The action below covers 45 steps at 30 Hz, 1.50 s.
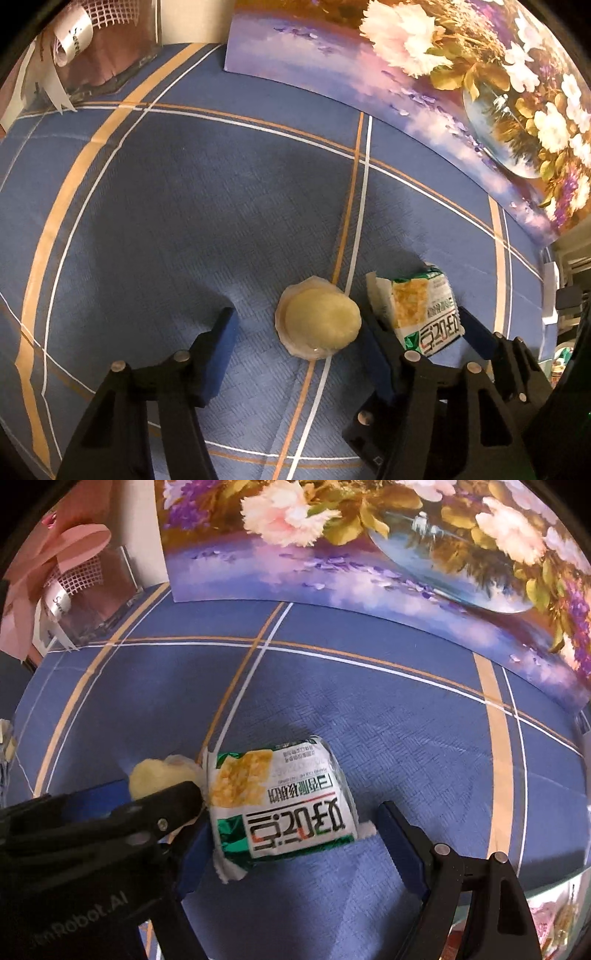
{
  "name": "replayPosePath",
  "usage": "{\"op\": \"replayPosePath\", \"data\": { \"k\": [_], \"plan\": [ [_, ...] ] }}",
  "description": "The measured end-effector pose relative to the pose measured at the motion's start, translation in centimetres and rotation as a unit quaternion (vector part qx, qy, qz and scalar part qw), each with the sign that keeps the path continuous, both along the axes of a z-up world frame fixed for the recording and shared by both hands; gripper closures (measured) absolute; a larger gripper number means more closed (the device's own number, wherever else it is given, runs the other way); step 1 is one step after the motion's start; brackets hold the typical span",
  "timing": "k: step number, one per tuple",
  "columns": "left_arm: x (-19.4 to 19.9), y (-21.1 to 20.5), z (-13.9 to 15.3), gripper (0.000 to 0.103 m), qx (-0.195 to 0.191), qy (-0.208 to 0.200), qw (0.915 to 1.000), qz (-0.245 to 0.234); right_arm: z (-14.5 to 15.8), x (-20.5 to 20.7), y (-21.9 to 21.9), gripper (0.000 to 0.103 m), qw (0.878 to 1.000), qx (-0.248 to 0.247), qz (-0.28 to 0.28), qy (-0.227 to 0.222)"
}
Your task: Organize snacks
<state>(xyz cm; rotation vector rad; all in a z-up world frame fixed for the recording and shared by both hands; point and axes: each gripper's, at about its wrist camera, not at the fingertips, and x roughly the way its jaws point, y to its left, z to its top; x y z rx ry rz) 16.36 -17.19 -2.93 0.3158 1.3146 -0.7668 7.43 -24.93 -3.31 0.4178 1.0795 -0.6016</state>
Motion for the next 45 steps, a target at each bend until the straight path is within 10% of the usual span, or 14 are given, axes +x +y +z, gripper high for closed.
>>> {"op": "replayPosePath", "data": {
  "k": [28,45],
  "plan": [
    [-1.8,0.7,-0.1,0.059,0.007,-0.078,0.9969,-0.007,0.5,-3.8,-0.1,0.04,0.999,-0.021,-0.029,0.0],
    [-4.4,6.7,1.7,0.059,-0.008,-0.024,0.9986,0.047,3.6,-7.0,4.1,0.042,0.998,-0.019,-0.051,-0.01]
  ]
}}
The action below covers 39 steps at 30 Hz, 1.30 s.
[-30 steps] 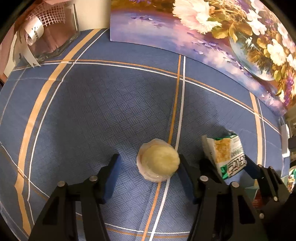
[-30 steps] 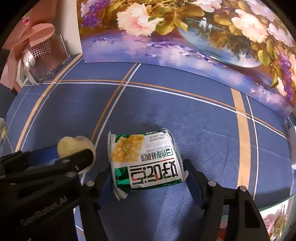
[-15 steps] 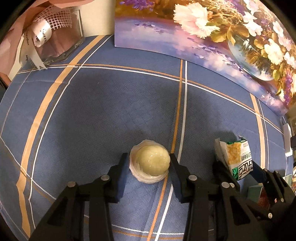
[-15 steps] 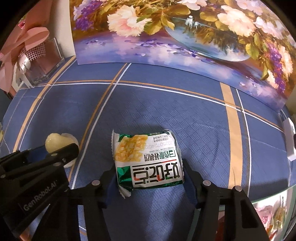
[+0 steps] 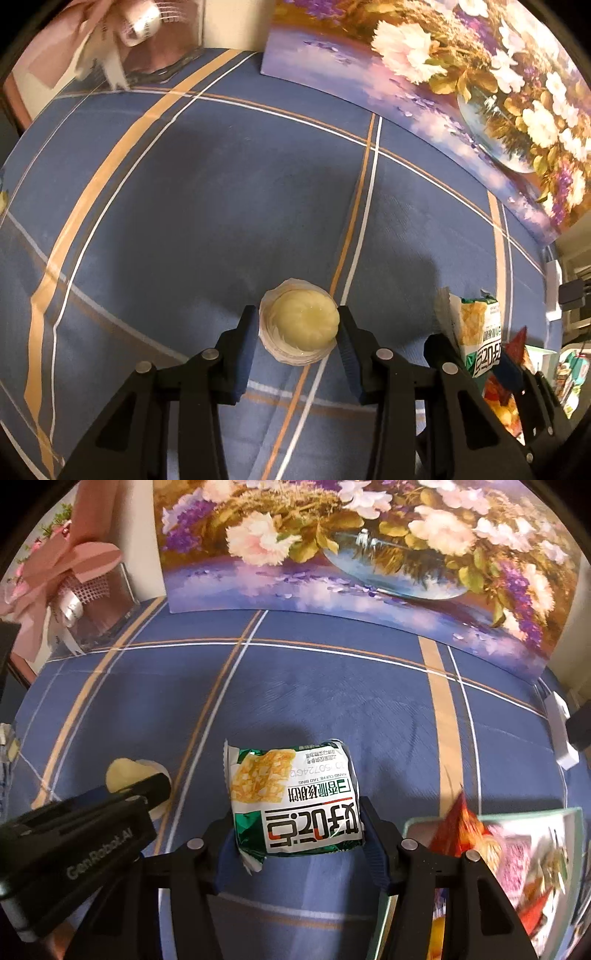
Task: Organize snacks
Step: 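Carry the cup snack and green pack over the white tray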
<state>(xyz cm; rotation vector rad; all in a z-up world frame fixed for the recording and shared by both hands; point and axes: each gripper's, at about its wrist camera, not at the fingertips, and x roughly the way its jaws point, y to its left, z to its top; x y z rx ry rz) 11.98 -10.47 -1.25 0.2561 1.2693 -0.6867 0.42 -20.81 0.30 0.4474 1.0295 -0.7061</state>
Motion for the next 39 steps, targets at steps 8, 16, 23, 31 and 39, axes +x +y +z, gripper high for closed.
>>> {"op": "replayPosePath", "data": {
  "k": [8,16,23,31,39],
  "plan": [
    [-1.3,2.9,2.7,0.059,-0.011,0.001,0.9997,0.024,1.8,-2.4,2.2,0.043,1.0,0.017,-0.02,-0.011],
    [-3.7,4.9,4.3,0.059,-0.024,-0.001,0.9993,0.029,3.5,-5.3,5.0,0.042,0.999,0.014,-0.036,-0.01],
    [-6.7,6.0,5.3,0.059,-0.041,0.004,0.9989,0.02,4.1,-8.9,6.3,0.042,0.998,0.023,-0.063,-0.005],
    [-10.4,6.7,6.6,0.059,-0.061,-0.006,0.9981,-0.006,5.0,-13.5,7.2,0.042,0.995,0.023,-0.095,-0.01],
    [-14.1,6.1,6.7,0.059,-0.066,0.002,0.9965,-0.051,5.2,-17.6,7.3,0.042,0.991,0.04,-0.13,-0.022]
  ]
}}
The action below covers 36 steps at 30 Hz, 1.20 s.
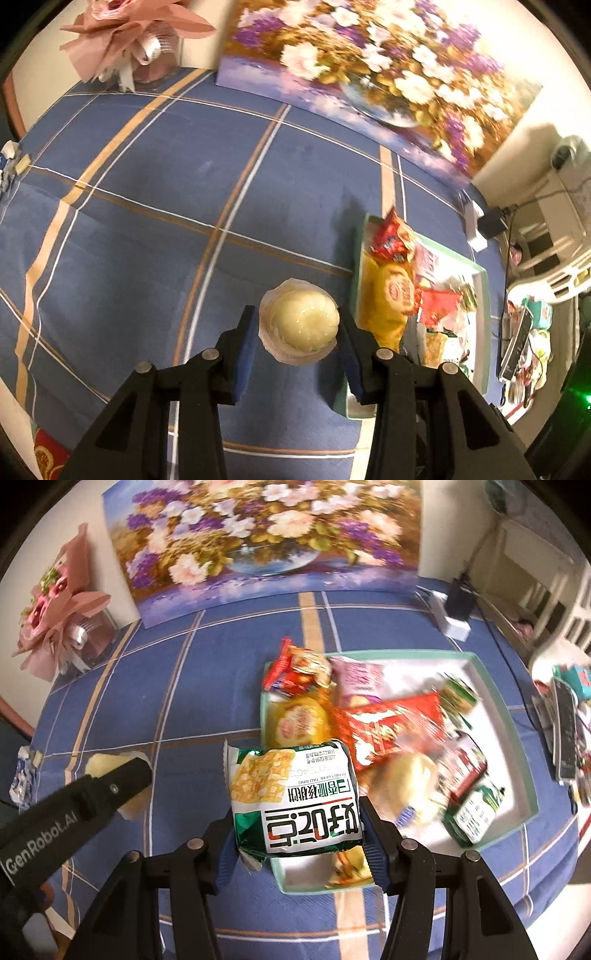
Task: Organize snacks
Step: 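Carry the cup snack and green pack over the white tray, then open both grippers to drop the snacks into the tray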
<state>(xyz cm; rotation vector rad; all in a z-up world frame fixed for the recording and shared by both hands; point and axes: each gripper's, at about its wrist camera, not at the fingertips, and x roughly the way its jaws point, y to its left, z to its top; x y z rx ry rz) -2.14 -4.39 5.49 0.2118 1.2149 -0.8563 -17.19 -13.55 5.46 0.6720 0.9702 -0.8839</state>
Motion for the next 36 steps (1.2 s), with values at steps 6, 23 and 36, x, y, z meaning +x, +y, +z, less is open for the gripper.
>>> {"op": "replayPosePath", "data": {
  "k": [6,23,36],
  "plan": [
    [-2.4,-1.4,-0.2,0.059,0.008,0.003,0.9994,-0.033,-0.2,-3.1,-1.4,0.042,0.999,0.009,-0.037,-0.005],
    [-9.2,-5.2,-3.4,0.059,0.063,0.019,0.9901,-0.124,-2.0,-12.2,-6.5,0.042,0.986,0.047,-0.158,-0.009],
    [-9.6,-6.4,-4.9,0.059,0.069,0.024,0.9878,-0.137,-4.4,-11.9,-7.3,0.042,0.985,0.069,-0.158,-0.007]
  ]
}}
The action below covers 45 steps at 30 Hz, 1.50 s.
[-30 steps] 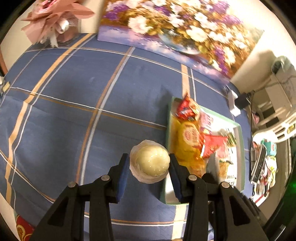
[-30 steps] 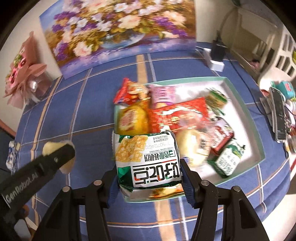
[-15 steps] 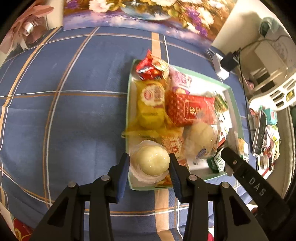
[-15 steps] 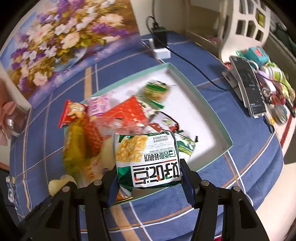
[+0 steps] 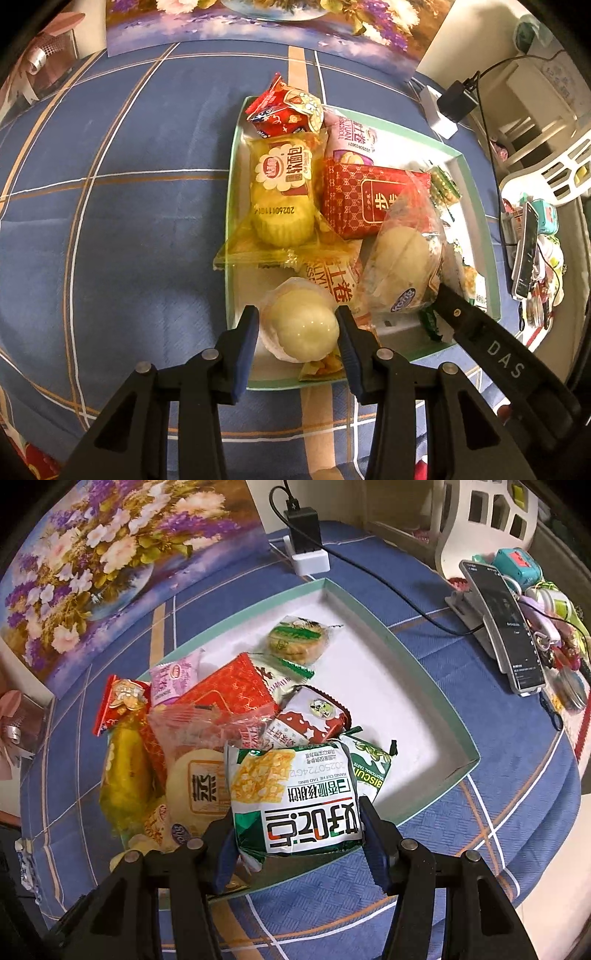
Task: Organize snacks
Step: 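Open both grippers to drop the snacks into the tray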
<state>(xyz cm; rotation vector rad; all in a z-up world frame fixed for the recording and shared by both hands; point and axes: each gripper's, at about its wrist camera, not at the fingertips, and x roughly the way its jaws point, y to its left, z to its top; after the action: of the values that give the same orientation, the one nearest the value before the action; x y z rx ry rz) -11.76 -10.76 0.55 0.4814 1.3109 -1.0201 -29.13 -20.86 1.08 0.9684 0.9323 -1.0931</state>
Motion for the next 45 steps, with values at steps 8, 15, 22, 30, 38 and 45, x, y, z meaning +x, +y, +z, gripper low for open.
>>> {"op": "replayPosePath", "data": {
  "k": [8,15,22,30,38,45],
  "plan": [
    [0.5,-0.6,-0.7,0.059,-0.002,-0.001,1.0,0.003,-0.6,0.5,-0.1,0.042,1.0,-0.004,0.007,0.012],
    [1.7,0.0,-0.6,0.056,-0.004,0.01,0.9998,0.016,-0.6,0.8,0.0,0.04,1.0,-0.007,0.012,0.017],
    [1.5,0.3,0.9,0.045,-0.021,-0.005,0.9997,0.009,-0.2,0.7,0.0,0.032,1.0,-0.013,0.013,0.021],
    [2.4,1.4,2.7,0.027,-0.043,-0.027,0.9985,0.02,0.4,0.7,0.5,0.023,0.999,-0.025,0.016,0.019],
    [4.2,3.2,3.9,0.012,-0.036,-0.099,0.9928,0.056,1.0,1.0,1.3,0.011,0.999,-0.038,0.022,0.016],
    [4.7,4.5,4.4,0.009,-0.017,-0.169,0.9828,0.072,1.2,1.0,2.5,0.0,0.999,-0.04,0.028,-0.002]
  ]
}}
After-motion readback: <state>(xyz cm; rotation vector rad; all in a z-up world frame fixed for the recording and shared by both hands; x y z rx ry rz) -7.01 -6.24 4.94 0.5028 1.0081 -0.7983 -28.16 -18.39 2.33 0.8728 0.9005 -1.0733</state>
